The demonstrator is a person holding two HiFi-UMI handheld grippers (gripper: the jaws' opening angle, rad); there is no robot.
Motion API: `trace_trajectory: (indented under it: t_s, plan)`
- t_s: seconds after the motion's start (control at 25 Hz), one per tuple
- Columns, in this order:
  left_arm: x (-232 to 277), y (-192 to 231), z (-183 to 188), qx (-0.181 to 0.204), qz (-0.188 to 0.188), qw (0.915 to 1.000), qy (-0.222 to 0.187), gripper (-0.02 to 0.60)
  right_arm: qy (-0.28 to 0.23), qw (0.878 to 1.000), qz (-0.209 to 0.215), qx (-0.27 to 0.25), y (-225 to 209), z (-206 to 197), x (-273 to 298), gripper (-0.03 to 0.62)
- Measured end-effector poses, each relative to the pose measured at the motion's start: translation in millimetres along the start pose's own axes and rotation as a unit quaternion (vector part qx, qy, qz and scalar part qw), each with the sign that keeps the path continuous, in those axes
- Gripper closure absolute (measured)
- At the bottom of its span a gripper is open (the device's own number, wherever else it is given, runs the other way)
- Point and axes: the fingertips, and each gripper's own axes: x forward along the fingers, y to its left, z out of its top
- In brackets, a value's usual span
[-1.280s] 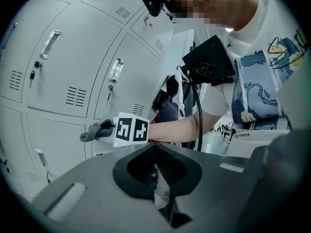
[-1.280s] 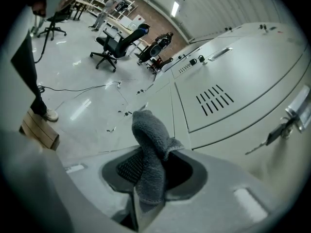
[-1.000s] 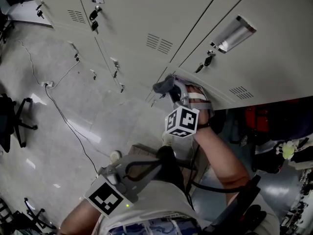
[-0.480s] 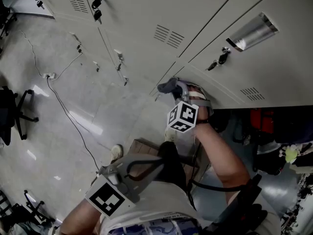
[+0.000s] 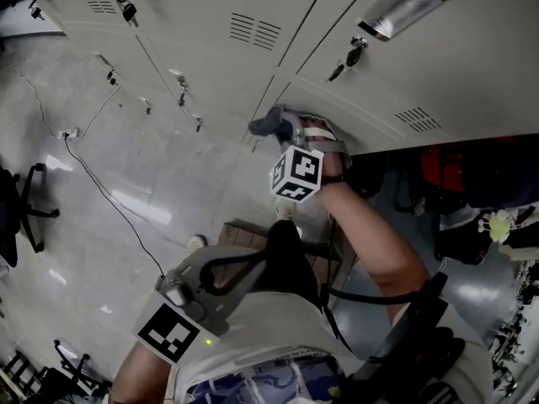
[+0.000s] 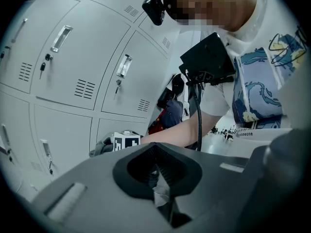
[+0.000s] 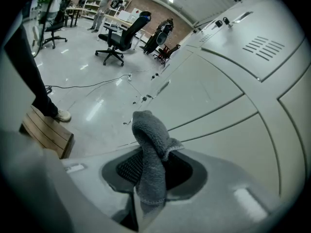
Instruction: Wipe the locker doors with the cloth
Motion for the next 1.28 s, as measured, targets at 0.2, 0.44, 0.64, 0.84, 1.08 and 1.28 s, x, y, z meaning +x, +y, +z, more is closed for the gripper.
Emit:
trace_trajectory:
  t_s: [0.2,0.44,0.64,0.84,1.08,1.28]
  plan:
    - [-2.2,-4.0,0.1,0.005,-0.008,0.9999,0.005,0.580,-0.002,1.000,-0.014,0.011,3.8,-5.5,-21.0,0.480]
    - [-0.3,-4.3,-3.6,0.007,-0.016,0.9997,0.016,0.580,0.020,1.000,0.000,0.019,39.5,-36.0,-23.4,0.480]
    - [6.7,2.2,-3.3,-0.002,-0.013,0.9998,0.017,0.580,0.048,0.999,0.021,-0.002,74.4,-63.9,-1.1,0.480]
    - [12.8,8.5,-8.7,-0.011,-0.013,0.9995,0.028,0.580,0.068,0.996,0.038,-0.030,98.7,-82.8,35.3,0.480]
    - [13.9,20.5,-21.0,-0.026,-0.001,0.9988,0.040,0.580,0.068,0.994,0.032,-0.078,117.8,-91.3,83.5,0.480]
    - [10.5,24.9,-30.6,-0.035,0.005,0.9979,0.054,0.580,0.058,0.994,0.023,-0.093,119.1,-77.5,108.7,0.480]
